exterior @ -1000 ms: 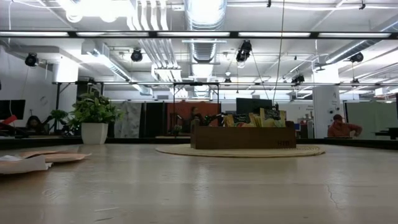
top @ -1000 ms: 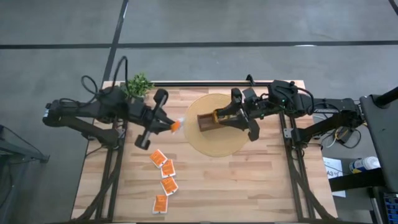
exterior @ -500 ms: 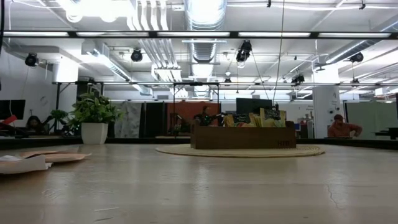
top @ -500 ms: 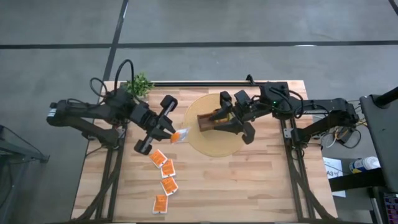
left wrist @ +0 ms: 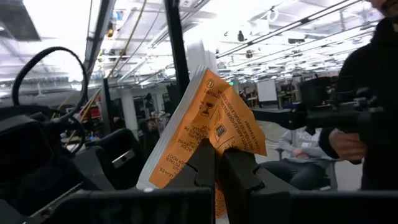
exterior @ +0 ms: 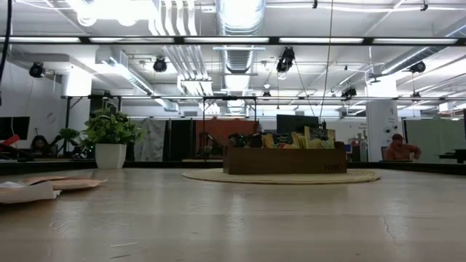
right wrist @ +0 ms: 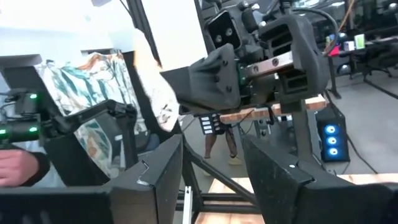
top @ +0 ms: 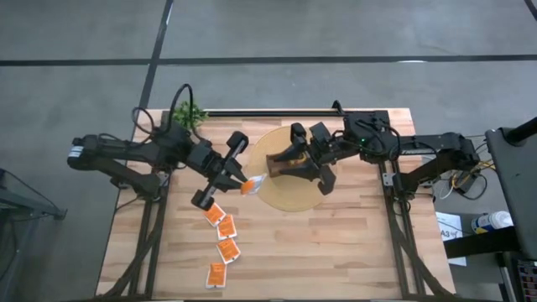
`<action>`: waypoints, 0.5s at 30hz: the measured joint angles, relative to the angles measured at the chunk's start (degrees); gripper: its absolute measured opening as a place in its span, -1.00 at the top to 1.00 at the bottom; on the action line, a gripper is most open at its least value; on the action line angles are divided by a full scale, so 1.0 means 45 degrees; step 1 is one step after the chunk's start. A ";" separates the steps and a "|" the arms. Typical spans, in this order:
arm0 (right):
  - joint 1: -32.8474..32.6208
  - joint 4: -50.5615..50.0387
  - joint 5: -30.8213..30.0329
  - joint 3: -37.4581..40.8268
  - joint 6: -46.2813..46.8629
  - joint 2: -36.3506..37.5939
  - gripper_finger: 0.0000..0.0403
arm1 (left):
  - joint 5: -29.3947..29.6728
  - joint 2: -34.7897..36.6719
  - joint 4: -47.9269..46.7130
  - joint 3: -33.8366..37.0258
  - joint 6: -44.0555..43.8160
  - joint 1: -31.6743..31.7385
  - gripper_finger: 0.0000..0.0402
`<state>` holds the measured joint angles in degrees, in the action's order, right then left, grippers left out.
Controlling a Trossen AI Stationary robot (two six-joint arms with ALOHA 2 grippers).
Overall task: Pick & Place Tea
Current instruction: Put the white tea bag into the left section of the wooden organizer
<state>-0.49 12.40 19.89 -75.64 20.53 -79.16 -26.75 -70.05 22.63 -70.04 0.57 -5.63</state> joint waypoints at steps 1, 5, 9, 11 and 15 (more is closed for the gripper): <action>0.0000 0.0000 -0.0089 0.0000 -0.0005 -0.0021 0.16 | 0.0129 -0.0040 0.0000 0.0000 -0.0057 0.0000 0.96; 0.0000 -0.0004 -0.0118 -0.0065 -0.0043 -0.0129 0.16 | 0.0467 -0.0236 0.0020 0.0000 -0.0123 0.0000 0.96; 0.0000 0.0008 -0.0118 -0.0227 -0.0177 -0.0192 0.16 | 0.0491 -0.0384 -0.0015 0.0000 -0.0143 0.0000 0.96; 0.0000 -0.0015 -0.0118 -0.0260 -0.0185 -0.0185 0.16 | 0.0511 -0.0405 0.0020 0.0000 -0.0143 0.0000 0.96; 0.0000 -0.0019 -0.0077 -0.0379 -0.0170 -0.0273 0.16 | 0.0642 -0.0414 0.0019 0.0000 -0.0104 0.0038 0.96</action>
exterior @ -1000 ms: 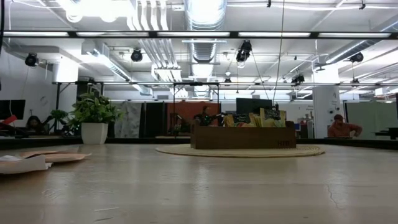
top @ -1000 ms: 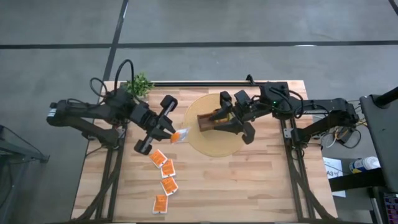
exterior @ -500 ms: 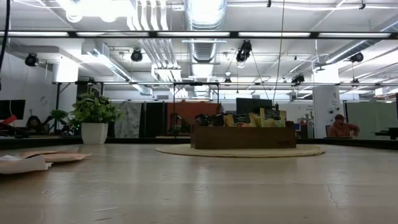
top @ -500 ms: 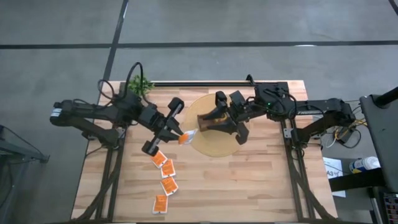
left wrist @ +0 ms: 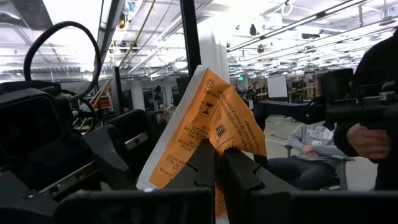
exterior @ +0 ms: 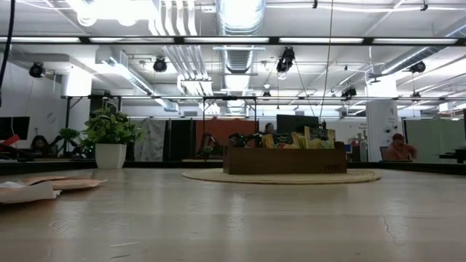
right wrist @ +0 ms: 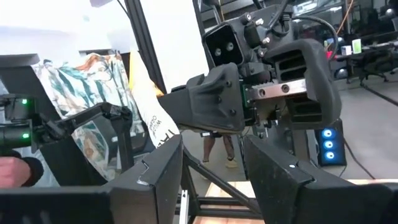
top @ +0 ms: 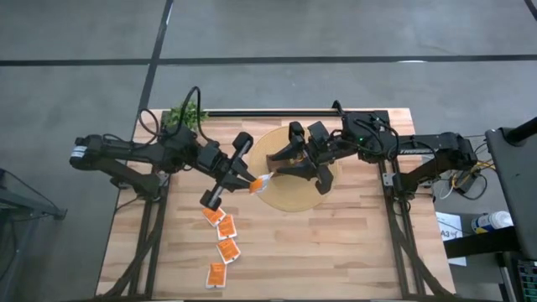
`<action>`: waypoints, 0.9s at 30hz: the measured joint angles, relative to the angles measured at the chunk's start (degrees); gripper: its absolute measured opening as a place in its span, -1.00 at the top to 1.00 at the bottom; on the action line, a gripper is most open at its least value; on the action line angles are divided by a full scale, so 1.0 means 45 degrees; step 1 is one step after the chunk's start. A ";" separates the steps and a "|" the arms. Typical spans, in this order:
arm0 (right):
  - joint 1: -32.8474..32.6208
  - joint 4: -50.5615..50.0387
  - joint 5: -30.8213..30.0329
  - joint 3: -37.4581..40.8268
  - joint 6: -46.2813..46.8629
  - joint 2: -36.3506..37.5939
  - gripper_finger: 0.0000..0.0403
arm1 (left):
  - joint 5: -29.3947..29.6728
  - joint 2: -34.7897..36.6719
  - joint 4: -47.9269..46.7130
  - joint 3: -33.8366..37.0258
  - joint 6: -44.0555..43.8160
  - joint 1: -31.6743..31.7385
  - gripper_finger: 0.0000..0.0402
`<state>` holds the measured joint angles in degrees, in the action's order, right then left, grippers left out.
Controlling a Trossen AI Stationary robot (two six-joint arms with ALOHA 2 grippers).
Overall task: Pick & Place Tea
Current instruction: Put the white tea bag into the left section of the wooden organizer
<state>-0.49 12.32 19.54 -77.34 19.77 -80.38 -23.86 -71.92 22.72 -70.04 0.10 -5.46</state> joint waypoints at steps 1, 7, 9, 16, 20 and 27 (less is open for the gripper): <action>0.0000 0.0000 0.0055 -0.0005 -0.0005 -0.0035 0.16 | 0.0010 0.0000 0.0000 0.0000 0.0001 0.0014 0.96; -0.0007 -0.0017 0.0687 -0.0005 0.0052 -0.0164 0.16 | 0.0020 0.0002 -0.0017 0.0000 0.0627 0.0035 0.96; -0.0010 -0.0015 0.0691 -0.0005 0.0087 -0.0164 0.16 | 0.0020 -0.0001 -0.0015 0.0000 0.0718 0.0058 0.96; -0.0010 0.0040 0.0687 -0.0005 0.0185 -0.0164 0.16 | -0.0004 -0.0049 -0.0063 -0.0005 0.0729 0.0156 0.96; -0.0005 0.0064 0.0687 -0.0005 0.0185 -0.0164 0.16 | -0.0014 -0.0174 -0.0078 -0.0005 0.0734 0.0248 0.96; -0.0005 0.0078 0.0687 -0.0005 0.0176 -0.0164 0.19 | -0.0014 -0.0239 -0.0078 -0.0005 0.0736 0.0432 0.96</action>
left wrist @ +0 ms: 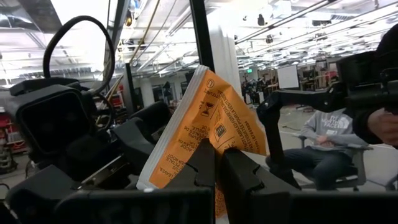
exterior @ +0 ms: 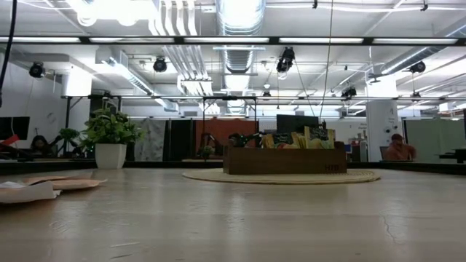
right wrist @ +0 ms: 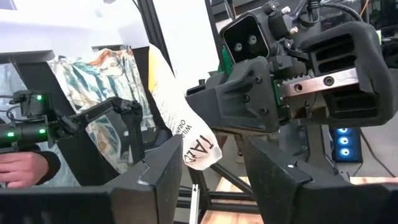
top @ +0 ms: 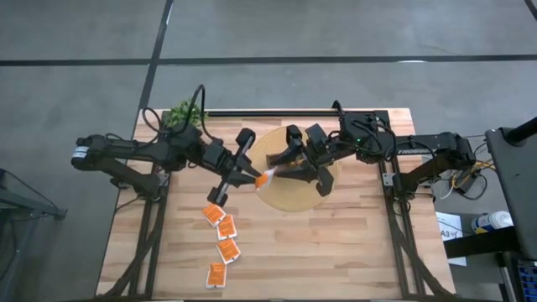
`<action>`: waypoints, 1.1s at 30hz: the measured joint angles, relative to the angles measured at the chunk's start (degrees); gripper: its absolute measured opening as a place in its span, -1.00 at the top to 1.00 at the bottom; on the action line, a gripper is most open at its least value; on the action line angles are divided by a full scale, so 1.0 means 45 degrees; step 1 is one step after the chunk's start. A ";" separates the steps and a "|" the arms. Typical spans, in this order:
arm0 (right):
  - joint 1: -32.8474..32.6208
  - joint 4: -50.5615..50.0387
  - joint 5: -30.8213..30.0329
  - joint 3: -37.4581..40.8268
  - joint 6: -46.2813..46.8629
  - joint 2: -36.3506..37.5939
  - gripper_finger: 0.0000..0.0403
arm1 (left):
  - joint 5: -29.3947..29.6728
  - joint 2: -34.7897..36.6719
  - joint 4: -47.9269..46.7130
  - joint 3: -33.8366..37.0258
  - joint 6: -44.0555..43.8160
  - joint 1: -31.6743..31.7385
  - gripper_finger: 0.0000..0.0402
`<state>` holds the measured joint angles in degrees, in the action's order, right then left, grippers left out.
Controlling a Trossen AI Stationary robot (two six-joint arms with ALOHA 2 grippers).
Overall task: Pick & Place Tea
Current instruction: Put the white tea bag into the left section of the wooden organizer
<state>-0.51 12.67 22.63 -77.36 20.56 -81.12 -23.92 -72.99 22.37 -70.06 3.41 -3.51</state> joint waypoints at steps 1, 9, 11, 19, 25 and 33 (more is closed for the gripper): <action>0.0000 0.0005 0.0000 0.0000 -0.0017 0.0000 0.21 | 0.0002 0.0000 0.0002 0.0000 -0.0002 0.0021 0.96; 0.0000 0.0010 0.0087 0.0000 -0.0259 0.0000 0.55 | 0.0000 0.0000 0.0000 0.0000 -0.0062 0.0129 0.96; 0.0000 0.0010 0.0092 0.0000 -0.0332 0.0000 0.67 | 0.0000 0.0000 0.0000 0.0000 -0.0067 0.0147 0.96; 0.0005 0.0005 0.0393 0.0000 -0.0575 0.0000 0.96 | -0.0041 0.0000 0.0010 -0.0005 -0.0103 0.0147 0.96; 0.0005 -0.0015 0.0333 0.0000 -0.0290 0.0081 0.96 | -0.0002 0.0085 0.0019 -0.0005 -0.0465 0.0152 0.96; 0.0208 -0.1344 -0.0718 0.0000 -0.0219 0.0586 0.96 | -0.0024 0.1114 -0.0411 -0.0021 -0.0436 0.0160 0.92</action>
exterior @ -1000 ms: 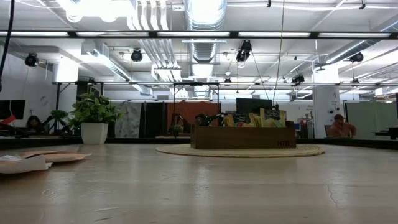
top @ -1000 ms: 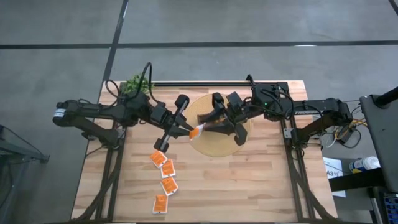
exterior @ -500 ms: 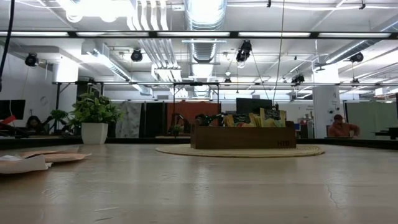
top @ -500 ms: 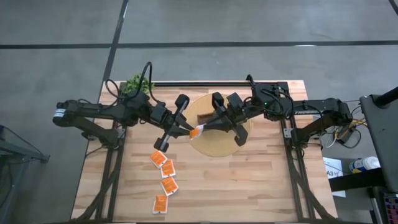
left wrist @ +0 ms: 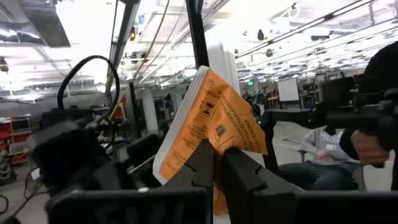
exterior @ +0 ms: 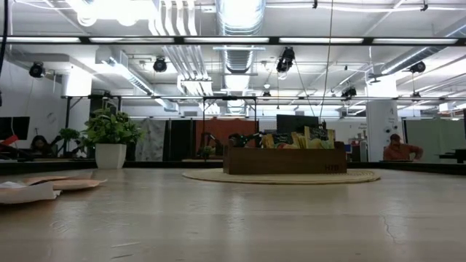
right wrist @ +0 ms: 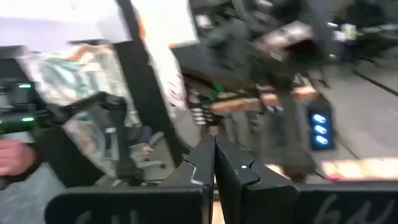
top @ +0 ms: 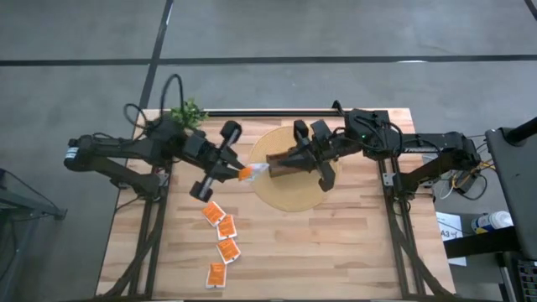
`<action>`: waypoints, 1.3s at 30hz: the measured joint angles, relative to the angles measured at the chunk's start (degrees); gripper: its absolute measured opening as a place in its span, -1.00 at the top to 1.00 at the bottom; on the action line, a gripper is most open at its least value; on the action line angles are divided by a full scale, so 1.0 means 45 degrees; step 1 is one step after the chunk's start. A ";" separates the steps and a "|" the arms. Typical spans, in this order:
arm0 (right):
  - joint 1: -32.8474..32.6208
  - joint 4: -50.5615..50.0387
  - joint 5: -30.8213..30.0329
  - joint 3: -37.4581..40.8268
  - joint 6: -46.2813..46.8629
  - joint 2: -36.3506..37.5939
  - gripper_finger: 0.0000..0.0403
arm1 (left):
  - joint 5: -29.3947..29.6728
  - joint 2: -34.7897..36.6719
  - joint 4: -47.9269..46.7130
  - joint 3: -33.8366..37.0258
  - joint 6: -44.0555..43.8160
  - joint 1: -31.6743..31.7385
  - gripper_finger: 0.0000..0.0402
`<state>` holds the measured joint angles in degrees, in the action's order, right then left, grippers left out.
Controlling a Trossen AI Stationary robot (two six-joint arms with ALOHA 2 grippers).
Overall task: Pick & Place Tea
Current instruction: Put the white tea bag into the left section of the wooden organizer
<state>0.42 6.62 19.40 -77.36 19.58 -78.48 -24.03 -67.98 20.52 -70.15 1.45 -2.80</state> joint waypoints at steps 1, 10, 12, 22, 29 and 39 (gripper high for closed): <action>0.0057 -0.0262 -0.0234 0.0000 0.0052 0.0099 0.96 | 0.0004 0.0120 -0.0202 -0.0009 0.0001 0.0002 0.92; 0.0244 -0.0214 -0.0168 -0.0049 0.0015 0.0346 0.96 | 0.0414 0.0323 -0.0972 0.0001 0.0428 0.0007 0.94; 0.0246 0.0076 0.0138 -0.0044 -0.0054 0.0335 0.96 | 0.0549 0.0226 -0.0977 0.0001 0.0681 0.0016 0.96; 0.0219 0.1324 0.0766 -0.0044 0.0034 0.0278 0.72 | 0.0597 -0.0157 -0.0258 0.0013 0.0681 0.0070 0.97; 0.0219 0.1268 0.0271 -0.0044 0.0082 0.0274 0.32 | 0.0607 -0.0162 -0.0027 0.0016 0.0681 0.0129 0.98; 0.0279 0.0700 -0.0432 -0.0044 0.0086 -0.0060 0.05 | 0.0684 -0.0789 0.0694 0.0016 0.0570 0.0245 0.97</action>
<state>1.68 9.77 17.46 -77.56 19.96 -78.75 -20.95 -71.53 23.64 -70.08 4.01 -1.69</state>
